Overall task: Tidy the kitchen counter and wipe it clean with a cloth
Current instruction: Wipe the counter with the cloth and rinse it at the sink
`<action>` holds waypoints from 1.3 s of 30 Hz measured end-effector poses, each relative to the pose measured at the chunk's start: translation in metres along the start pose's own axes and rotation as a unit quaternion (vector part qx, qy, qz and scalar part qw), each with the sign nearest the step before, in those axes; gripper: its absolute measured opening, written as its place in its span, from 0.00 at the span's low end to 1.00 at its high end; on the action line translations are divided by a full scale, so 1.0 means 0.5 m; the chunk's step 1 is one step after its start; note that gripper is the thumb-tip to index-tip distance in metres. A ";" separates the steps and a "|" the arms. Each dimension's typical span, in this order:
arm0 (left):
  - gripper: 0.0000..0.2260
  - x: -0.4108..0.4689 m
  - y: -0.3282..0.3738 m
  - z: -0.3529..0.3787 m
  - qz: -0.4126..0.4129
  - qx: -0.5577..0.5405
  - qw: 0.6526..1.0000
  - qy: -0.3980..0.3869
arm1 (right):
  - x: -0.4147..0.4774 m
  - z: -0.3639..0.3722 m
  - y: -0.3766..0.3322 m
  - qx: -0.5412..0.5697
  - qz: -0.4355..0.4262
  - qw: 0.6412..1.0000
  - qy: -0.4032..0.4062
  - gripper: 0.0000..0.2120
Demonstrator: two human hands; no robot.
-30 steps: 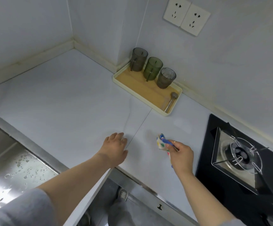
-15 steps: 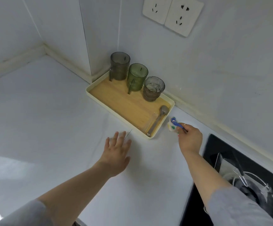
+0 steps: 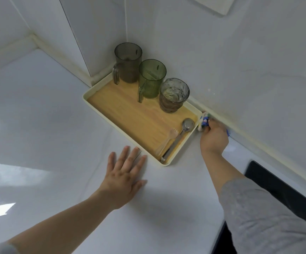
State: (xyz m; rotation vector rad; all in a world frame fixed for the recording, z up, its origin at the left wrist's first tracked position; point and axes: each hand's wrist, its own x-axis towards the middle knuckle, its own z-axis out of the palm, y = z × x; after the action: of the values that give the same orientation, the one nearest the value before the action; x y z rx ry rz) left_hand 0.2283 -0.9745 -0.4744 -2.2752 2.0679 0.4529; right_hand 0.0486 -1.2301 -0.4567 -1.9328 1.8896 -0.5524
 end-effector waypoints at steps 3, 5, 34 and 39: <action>0.29 0.001 -0.003 0.002 -0.005 -0.010 1.000 -0.013 | -0.012 0.014 0.006 0.014 -0.021 0.999 0.028 0.14; 0.29 0.002 -0.005 0.005 -0.010 -0.014 1.000 -0.019 | -0.025 0.022 0.009 0.017 -0.033 0.998 0.051 0.12; 0.28 -0.263 -0.113 0.000 0.090 -0.078 0.993 -0.027 | -0.660 0.060 -0.059 -0.060 -0.143 0.987 0.044 0.19; 0.28 -0.355 -0.132 0.012 0.067 -0.047 0.994 -0.070 | -0.808 0.059 -0.081 -0.057 -0.144 0.987 0.035 0.19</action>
State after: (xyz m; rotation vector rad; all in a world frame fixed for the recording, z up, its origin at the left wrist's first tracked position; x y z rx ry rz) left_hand 0.2790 -0.7935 -0.4494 -2.0910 2.1814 0.7081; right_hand 0.0909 -0.8251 -0.4665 -2.3089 1.7261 -0.6126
